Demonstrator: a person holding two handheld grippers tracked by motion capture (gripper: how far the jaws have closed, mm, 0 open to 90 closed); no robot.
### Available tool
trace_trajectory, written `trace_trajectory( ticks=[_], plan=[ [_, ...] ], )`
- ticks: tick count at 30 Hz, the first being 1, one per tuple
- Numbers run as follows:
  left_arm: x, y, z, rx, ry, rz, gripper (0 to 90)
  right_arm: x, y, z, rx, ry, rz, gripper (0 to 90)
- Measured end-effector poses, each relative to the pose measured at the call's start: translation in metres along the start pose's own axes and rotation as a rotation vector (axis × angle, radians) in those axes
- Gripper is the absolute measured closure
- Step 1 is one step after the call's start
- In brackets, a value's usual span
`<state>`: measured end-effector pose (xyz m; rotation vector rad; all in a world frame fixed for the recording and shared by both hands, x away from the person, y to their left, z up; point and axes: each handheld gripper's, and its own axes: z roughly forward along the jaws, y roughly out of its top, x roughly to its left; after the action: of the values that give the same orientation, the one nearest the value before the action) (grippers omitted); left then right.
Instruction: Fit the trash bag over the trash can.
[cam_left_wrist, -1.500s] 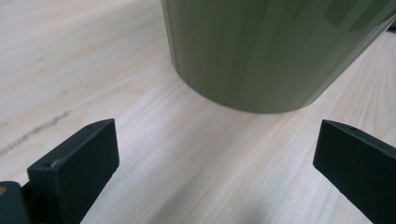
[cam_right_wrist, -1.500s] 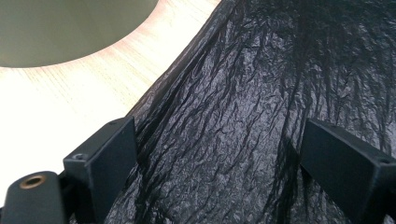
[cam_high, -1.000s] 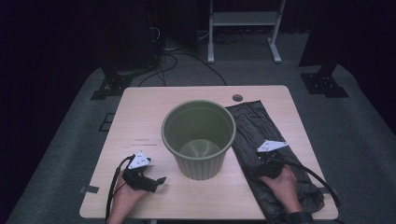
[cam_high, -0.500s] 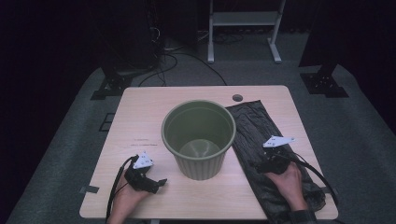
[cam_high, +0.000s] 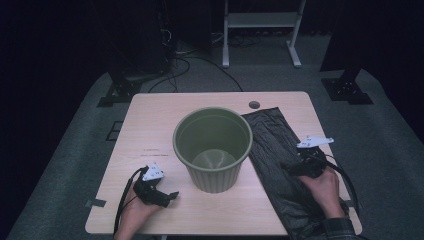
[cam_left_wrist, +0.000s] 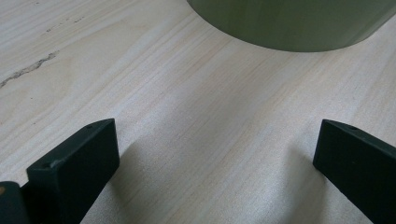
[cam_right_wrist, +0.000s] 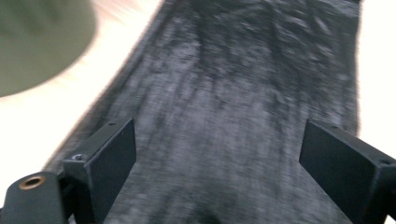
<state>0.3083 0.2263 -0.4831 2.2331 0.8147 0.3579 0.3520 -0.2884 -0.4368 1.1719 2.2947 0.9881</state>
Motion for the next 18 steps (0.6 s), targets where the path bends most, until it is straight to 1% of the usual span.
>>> trace_trajectory(
  ticks=[6, 7, 10, 14, 18],
  plan=[
    [0.0, 0.0, 0.0, 0.0, 0.0, 0.0, 0.0, -0.026, -0.003, 0.007, 0.022, -0.051, 0.033, 9.5],
    [0.0, 0.0, 0.0, 0.0, 0.0, 0.0, 0.0, -0.029, -0.004, 0.009, 0.027, -0.055, 0.038, 9.5],
    [0.0, 0.0, 0.0, 0.0, 0.0, 0.0, 0.0, -0.039, -0.008, 0.016, 0.034, -0.043, 0.065, 9.5],
    [0.0, 0.0, 0.0, -0.001, 0.0, 0.0, 0.0, -0.046, -0.015, 0.024, 0.044, -0.043, 0.093, 9.5],
    [0.0, 0.0, 0.0, -0.001, 0.001, -0.002, 0.0, -0.046, -0.02, 0.033, 0.071, -0.051, 0.091, 9.5]
  ],
)
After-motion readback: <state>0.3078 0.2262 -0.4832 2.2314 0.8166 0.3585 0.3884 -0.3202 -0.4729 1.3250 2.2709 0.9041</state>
